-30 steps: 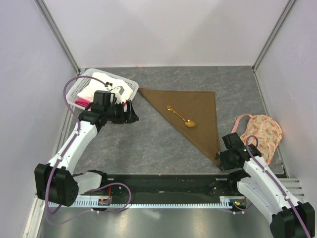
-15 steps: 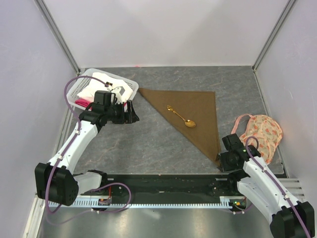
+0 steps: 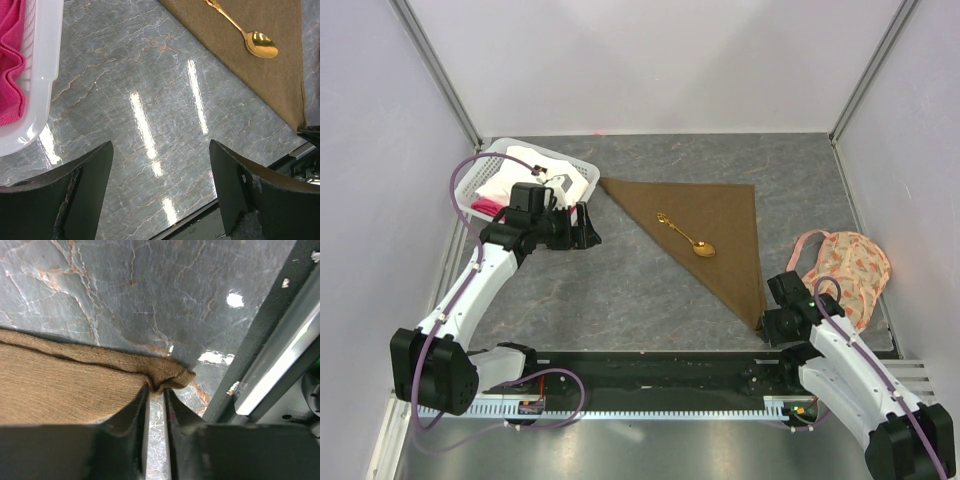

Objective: Fold the napkin, place the utensils inside, and roll it up
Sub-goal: Fold the napkin

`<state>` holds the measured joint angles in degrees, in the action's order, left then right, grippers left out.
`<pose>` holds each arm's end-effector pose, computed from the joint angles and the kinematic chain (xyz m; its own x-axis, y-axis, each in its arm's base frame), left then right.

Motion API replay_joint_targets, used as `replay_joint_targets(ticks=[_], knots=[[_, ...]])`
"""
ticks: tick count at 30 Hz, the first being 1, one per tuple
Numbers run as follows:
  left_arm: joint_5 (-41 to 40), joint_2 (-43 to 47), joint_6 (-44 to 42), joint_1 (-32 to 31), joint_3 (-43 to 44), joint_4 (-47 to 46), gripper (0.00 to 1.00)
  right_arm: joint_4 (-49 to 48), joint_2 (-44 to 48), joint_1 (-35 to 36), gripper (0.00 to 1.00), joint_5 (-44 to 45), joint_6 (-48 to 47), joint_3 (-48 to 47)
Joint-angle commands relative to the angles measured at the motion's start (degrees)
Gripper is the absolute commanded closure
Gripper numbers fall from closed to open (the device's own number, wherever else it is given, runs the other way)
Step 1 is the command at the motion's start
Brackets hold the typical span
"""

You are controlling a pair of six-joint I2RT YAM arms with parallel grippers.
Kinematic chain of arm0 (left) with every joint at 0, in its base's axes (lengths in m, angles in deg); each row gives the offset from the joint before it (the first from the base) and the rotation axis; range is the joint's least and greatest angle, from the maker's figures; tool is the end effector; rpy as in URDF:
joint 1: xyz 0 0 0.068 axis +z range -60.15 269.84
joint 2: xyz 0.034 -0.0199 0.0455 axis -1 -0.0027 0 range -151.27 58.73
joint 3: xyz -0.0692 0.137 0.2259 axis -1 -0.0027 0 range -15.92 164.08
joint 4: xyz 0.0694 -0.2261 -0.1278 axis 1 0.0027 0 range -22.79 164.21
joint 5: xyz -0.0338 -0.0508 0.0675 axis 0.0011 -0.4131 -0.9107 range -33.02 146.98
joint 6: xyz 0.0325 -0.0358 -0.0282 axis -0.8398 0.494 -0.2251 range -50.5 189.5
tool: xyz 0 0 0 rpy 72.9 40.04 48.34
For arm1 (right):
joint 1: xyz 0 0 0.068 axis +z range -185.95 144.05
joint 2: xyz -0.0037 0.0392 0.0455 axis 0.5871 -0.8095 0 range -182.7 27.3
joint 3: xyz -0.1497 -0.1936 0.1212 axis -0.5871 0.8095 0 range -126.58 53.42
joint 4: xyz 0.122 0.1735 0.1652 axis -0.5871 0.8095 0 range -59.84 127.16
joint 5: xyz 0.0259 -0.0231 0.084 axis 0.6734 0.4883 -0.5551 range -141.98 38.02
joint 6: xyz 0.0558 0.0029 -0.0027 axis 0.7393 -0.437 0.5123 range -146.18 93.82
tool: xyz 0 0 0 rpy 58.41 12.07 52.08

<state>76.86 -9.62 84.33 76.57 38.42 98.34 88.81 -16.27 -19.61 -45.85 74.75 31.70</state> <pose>0.2503 -0.0726 0.2779 -0.7819 -0.0628 -0.6202 0.2579 0.8732 -0.4135 0.1011 0.0253 0.1464 -0.0787 0.9943 -0.0722 0.9791 0.0908 0.1819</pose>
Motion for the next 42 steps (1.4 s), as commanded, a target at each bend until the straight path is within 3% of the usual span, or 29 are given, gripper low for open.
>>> replay_joint_targets(ticks=[1, 7, 16, 21, 26, 34, 42], knots=[[0.9, 0.0, -0.5, -0.3, 0.6, -1.4, 0.15, -1.6, 1.2, -0.2, 0.81, 2.9, 1.9, 2.1], [1.0, 0.2, -0.5, -0.4, 0.7, -1.3, 0.15, -2.7, 1.6, -0.1, 1.00, 7.0, -0.3, 0.3], [0.7, 0.4, -0.6, -0.6, 0.6, -1.5, 0.15, -4.0, -4.9, -0.1, 1.00, 17.4, -12.8, -11.0], [0.8, 0.6, -0.6, -0.6, 0.6, -1.4, 0.15, -6.5, -8.1, 0.2, 1.00, 17.9, -18.9, -14.3], [0.8, 0.5, -0.5, -0.6, 0.5, -1.5, 0.15, -13.2, -13.0, 5.6, 1.00, 20.1, -22.3, -16.9], [1.0, 0.6, -0.7, -0.7, 0.2, -1.7, 0.16, -32.1, -23.6, 17.0, 1.00, 24.4, -34.4, -24.0], [0.1, 0.8, -0.9, -0.7, 0.2, -1.7, 0.16, -46.5, -38.2, 21.5, 1.00, 21.4, -46.8, -33.4]])
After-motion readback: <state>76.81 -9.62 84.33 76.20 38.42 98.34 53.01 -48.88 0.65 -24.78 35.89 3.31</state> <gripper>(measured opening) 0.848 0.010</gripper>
